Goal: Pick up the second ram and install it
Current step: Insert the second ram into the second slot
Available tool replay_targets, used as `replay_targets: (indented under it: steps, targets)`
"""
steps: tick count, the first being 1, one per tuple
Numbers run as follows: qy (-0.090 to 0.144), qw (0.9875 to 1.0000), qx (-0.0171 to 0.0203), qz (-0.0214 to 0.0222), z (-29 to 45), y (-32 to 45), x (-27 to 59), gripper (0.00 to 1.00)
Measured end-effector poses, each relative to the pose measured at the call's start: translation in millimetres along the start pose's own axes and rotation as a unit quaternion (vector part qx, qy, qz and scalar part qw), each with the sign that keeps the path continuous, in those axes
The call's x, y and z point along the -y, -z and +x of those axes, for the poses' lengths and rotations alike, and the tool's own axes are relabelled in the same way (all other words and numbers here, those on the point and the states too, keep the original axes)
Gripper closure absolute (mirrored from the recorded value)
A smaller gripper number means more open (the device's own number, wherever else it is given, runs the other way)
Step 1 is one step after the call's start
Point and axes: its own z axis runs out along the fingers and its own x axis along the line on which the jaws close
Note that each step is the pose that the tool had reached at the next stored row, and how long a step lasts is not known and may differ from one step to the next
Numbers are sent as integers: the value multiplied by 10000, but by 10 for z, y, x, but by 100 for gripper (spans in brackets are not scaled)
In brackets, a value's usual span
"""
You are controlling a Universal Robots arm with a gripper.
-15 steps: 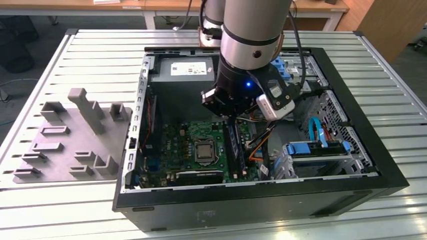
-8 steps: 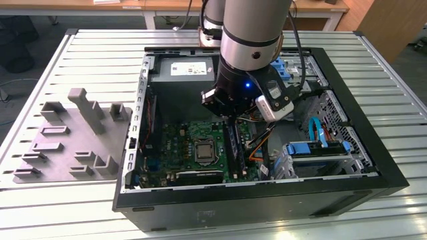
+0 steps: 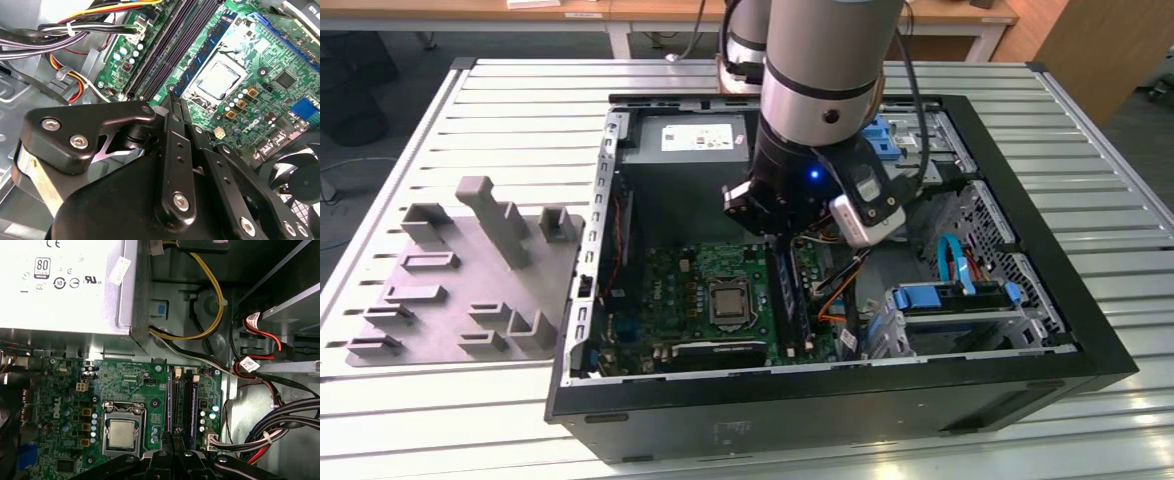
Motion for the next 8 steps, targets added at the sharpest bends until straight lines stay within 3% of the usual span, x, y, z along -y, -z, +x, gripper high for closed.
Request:
replay_targets:
  steps: [8]
  targets:
    - [-12, 10000, 1, 1, 1, -45, 9, 88]
